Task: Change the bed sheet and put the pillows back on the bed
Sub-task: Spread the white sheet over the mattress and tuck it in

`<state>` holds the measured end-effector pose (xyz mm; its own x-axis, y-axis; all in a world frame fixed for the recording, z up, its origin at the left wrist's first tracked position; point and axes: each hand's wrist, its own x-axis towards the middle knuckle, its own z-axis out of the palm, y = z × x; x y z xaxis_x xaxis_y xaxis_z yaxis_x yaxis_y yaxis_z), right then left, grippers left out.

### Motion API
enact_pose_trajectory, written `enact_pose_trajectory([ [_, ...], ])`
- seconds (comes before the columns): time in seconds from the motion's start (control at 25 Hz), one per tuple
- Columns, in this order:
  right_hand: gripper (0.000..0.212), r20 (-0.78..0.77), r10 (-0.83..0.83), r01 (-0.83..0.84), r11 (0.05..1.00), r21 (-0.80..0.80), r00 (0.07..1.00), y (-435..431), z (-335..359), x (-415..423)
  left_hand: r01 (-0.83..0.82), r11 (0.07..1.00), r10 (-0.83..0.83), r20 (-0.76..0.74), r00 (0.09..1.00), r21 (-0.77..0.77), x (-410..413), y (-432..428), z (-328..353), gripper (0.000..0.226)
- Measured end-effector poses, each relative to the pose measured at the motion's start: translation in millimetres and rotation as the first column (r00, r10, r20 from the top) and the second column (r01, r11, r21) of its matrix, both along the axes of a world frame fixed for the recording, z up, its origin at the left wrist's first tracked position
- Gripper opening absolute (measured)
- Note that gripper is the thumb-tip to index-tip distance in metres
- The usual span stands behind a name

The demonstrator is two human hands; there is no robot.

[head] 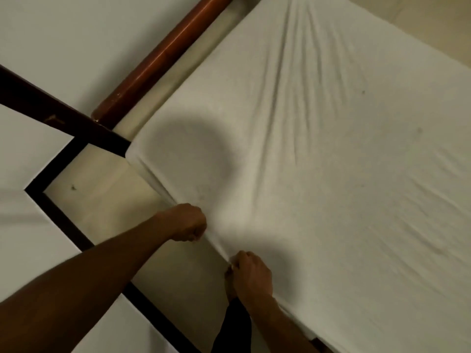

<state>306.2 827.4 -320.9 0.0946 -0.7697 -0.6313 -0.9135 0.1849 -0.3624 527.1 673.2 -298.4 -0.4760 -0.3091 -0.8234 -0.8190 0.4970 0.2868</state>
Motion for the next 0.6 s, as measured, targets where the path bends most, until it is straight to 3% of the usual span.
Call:
enact_pose_trajectory([
  [0.04,0.017,-0.013,-0.032,0.032,0.999,-0.019,0.999,-7,3,1,-0.024,1.0,0.024,-0.012,1.0,-0.004,8,1,0,0.012],
  [0.12,0.023,0.017,-0.021,0.021,0.999,-0.025,1.0,-29,4,1,-0.289,0.957,0.286,-0.1,0.953,-0.023,27,-4,1,0.017],
  [0.2,0.021,0.046,0.006,-0.004,0.999,-0.047,0.999,-56,6,5,-0.628,0.769,0.598,-0.212,0.773,-0.118,50,-16,-1,0.019],
  [0.28,0.017,0.059,-0.03,0.038,0.989,-0.145,0.998,-83,7,13,-0.829,0.495,0.768,-0.315,0.558,-0.26,72,-31,-3,0.013],
  [0.4,0.026,0.084,0.002,0.018,0.971,-0.238,0.996,-113,5,40,-0.906,0.135,0.834,-0.447,0.322,-0.401,97,-60,-3,0.019],
  [0.52,0.03,0.094,0.021,0.006,0.96,-0.279,0.995,-130,2,65,-0.904,-0.082,0.846,-0.509,0.159,-0.419,111,-90,-13,0.037],
  [0.6,0.029,0.085,0.031,-0.005,0.956,-0.295,0.996,-138,0,79,-0.898,-0.167,0.86,-0.505,0.069,-0.406,117,-97,-25,0.042],
])
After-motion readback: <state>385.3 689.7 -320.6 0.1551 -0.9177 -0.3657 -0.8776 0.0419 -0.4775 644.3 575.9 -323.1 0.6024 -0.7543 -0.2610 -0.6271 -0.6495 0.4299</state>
